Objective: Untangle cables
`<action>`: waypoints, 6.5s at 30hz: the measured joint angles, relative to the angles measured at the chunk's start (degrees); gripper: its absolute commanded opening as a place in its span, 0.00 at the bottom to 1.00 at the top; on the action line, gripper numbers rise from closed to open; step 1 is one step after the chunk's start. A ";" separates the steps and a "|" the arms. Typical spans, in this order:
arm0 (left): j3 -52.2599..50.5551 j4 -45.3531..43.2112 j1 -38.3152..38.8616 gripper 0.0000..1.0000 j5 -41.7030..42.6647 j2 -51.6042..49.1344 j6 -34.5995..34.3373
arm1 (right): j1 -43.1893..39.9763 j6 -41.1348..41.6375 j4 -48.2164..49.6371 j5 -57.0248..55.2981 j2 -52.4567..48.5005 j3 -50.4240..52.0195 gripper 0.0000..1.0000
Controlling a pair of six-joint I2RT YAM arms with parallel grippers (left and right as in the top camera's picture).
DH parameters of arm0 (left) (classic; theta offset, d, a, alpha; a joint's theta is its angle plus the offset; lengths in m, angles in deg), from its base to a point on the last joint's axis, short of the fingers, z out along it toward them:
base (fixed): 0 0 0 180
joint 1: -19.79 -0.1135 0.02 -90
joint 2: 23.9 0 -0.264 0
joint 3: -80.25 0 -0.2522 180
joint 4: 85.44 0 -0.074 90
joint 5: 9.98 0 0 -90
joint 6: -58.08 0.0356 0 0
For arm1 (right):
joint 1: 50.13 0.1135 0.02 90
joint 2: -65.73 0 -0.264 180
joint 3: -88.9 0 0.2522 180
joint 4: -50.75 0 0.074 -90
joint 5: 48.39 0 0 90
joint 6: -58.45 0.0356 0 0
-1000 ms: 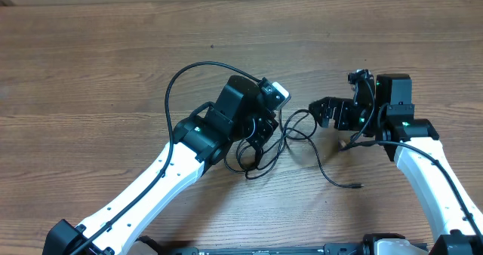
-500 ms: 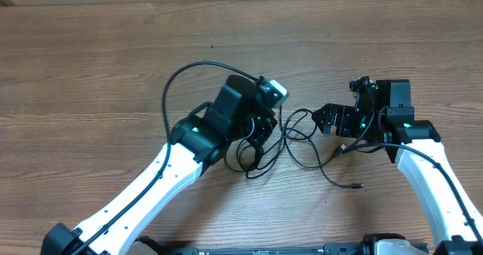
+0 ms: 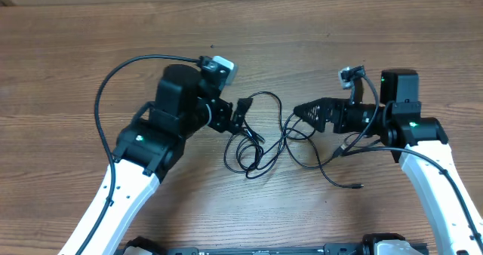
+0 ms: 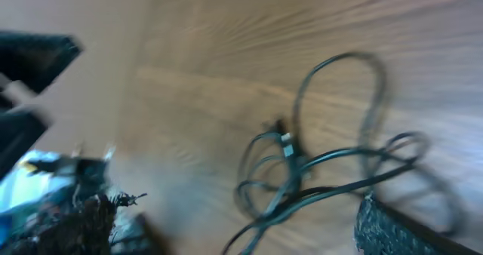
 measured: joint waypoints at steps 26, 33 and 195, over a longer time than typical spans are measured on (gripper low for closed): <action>0.00 7.04 -7.39 0.99 -4.63 0.00 -6.88 | 23.74 30.25 -4.87 -27.67 -2.21 1.31 1.00; 0.00 8.52 -7.39 1.00 -4.66 0.00 -6.91 | 30.23 36.15 0.92 -30.08 -9.03 1.97 1.00; 0.00 -13.03 -0.44 0.04 11.17 -6.69 -11.43 | 16.24 25.68 -16.06 -23.67 4.63 -7.10 1.00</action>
